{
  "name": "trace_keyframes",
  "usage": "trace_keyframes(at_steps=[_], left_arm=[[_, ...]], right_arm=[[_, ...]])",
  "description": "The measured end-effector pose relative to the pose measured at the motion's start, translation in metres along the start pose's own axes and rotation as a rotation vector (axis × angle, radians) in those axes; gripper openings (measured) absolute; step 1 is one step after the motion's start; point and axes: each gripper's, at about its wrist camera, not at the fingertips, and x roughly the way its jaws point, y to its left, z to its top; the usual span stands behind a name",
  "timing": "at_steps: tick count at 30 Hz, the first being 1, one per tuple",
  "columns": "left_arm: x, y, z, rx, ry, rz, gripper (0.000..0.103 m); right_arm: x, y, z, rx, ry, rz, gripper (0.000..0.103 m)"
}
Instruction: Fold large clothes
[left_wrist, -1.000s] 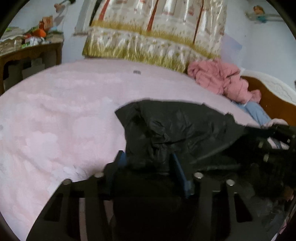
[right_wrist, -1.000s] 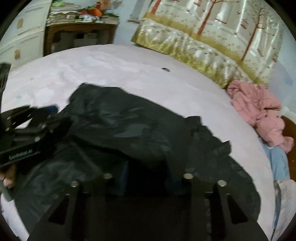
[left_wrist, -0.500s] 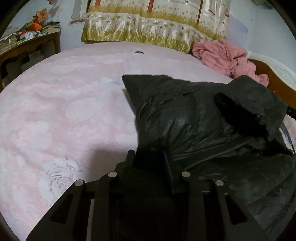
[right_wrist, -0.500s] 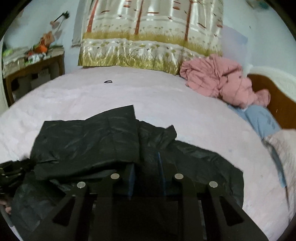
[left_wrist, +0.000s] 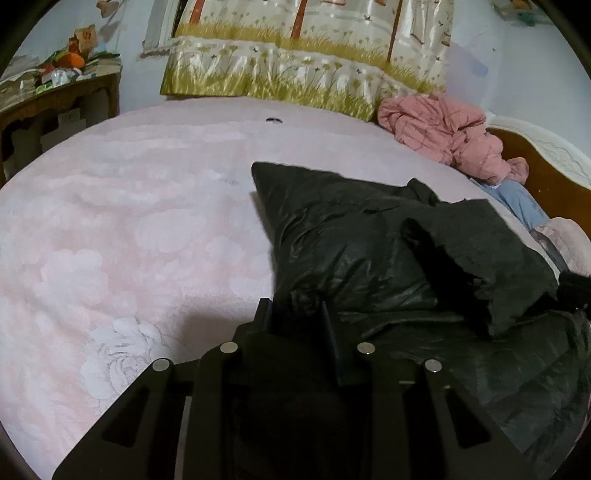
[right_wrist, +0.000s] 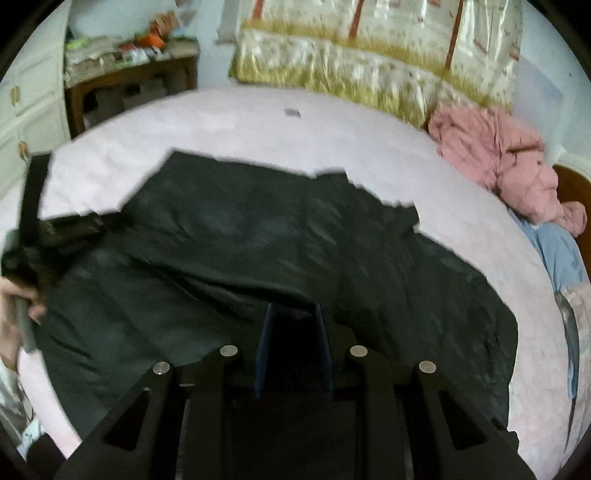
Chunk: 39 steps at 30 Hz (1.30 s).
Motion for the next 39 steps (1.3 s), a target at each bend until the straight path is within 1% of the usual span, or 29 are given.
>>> trace_keyframes(at_steps=[4,6,8,9,10,13,14,16,18,19,21,22,23,26,27,28,30,31,33,34,35,37,39], left_arm=[[-0.003,0.0,0.0,0.004,-0.012,-0.009,0.025],[-0.003,0.0,0.0,-0.002,-0.013,-0.013,0.025],[-0.003,0.0,0.0,-0.007,-0.016,-0.017,0.025],[-0.003,0.0,0.0,-0.009,-0.018,-0.018,0.025],[-0.003,0.0,0.0,-0.011,-0.017,-0.02,0.025],[-0.003,0.0,0.0,-0.012,-0.017,-0.021,0.025],[-0.003,-0.001,0.0,-0.012,-0.019,-0.021,0.025],[-0.002,-0.001,0.0,-0.013,-0.017,-0.018,0.025],[-0.002,-0.001,0.0,-0.013,-0.013,-0.017,0.025],[-0.002,-0.001,0.0,-0.013,-0.013,-0.018,0.025],[-0.002,-0.002,0.0,-0.013,-0.015,-0.018,0.025],[-0.002,-0.002,0.001,-0.013,-0.015,-0.019,0.025],[-0.002,-0.002,0.001,-0.015,-0.016,-0.02,0.025],[-0.001,-0.002,0.001,-0.023,-0.01,-0.029,0.025],[-0.001,-0.001,0.001,-0.03,-0.006,-0.034,0.025],[0.001,0.0,0.002,-0.039,0.001,-0.038,0.025],[0.0,0.002,0.002,-0.047,0.004,-0.043,0.025],[0.0,0.001,0.002,-0.044,0.0,-0.043,0.025],[0.001,0.001,0.002,-0.036,-0.002,-0.038,0.025],[0.002,0.001,0.003,-0.036,-0.001,-0.038,0.025],[0.002,0.001,0.003,-0.036,-0.002,-0.039,0.025],[0.003,0.0,0.003,-0.035,-0.005,-0.04,0.025],[0.003,0.001,0.003,-0.035,-0.005,-0.041,0.025]], right_arm=[[-0.006,0.03,0.016,-0.028,-0.065,0.019,0.024],[-0.001,0.048,0.023,-0.041,-0.065,0.066,0.025],[0.011,0.062,0.029,-0.042,-0.041,0.12,0.026],[0.016,0.068,0.032,-0.039,-0.028,0.144,0.027],[0.023,0.074,0.034,-0.031,-0.014,0.172,0.031],[0.035,0.084,0.034,-0.03,-0.006,0.186,0.045],[0.039,0.088,0.033,-0.041,-0.004,0.182,0.047],[0.045,0.096,0.031,-0.063,0.008,0.17,0.047],[0.054,0.1,0.031,-0.08,0.035,0.117,0.047],[0.056,0.1,0.031,-0.081,0.04,0.107,0.046],[0.061,0.096,0.032,-0.071,0.042,0.091,0.029],[0.062,0.093,0.032,-0.058,0.038,0.079,0.018],[0.061,0.088,0.033,-0.039,0.028,0.062,0.015],[0.047,0.06,0.034,0.029,-0.037,-0.006,0.011],[0.04,0.053,0.034,0.037,-0.06,-0.042,0.011],[0.03,0.042,0.034,0.039,-0.093,-0.095,0.01],[0.007,0.018,0.031,0.057,-0.171,-0.186,0.01],[-0.002,0.005,0.03,0.069,-0.188,-0.217,0.01],[-0.014,-0.027,0.025,0.088,-0.184,-0.299,0.01],[-0.02,-0.05,0.022,0.115,-0.17,-0.356,0.01],[-0.024,-0.066,0.018,0.144,-0.161,-0.385,0.01],[-0.03,-0.097,0.008,0.201,-0.142,-0.41,0.01],[-0.028,-0.124,-0.003,0.253,-0.109,-0.422,0.01]])
